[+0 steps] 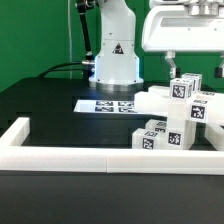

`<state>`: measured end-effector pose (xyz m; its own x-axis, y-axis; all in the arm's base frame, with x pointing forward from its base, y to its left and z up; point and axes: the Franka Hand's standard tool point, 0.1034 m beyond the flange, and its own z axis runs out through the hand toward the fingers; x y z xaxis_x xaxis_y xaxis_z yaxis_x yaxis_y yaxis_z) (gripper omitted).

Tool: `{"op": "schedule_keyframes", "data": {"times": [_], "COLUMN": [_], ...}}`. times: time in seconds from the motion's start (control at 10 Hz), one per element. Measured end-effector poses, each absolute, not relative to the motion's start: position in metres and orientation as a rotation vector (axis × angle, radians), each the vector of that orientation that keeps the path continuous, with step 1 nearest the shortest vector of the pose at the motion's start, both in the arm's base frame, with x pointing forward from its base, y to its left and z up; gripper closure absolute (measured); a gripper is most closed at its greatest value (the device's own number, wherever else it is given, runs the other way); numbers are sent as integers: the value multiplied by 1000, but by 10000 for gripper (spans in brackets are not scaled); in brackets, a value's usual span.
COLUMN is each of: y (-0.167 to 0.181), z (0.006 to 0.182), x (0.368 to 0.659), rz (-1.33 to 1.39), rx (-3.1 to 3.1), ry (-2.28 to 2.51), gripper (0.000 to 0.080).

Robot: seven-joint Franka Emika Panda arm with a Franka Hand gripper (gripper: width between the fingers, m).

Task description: Assemble chair

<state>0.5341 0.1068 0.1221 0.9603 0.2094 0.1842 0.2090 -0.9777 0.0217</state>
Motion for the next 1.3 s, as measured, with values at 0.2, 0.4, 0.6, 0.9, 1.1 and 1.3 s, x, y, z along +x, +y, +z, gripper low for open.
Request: {"op": "schedule_keyframes", "data": {"times": [0.2,0.4,0.6,0.9,1.1,1.3], "y": [104,104,104,104,104,104], "z": [122,122,122,122,122,122], "x": [535,535,535,535,535,535], "rz": [286,281,274,273,274,276], "rx": [3063,3004,2937,2932,2932,2948], "ry": [546,741,919,928,926,884], "gripper": [151,151,151,273,513,511]}}
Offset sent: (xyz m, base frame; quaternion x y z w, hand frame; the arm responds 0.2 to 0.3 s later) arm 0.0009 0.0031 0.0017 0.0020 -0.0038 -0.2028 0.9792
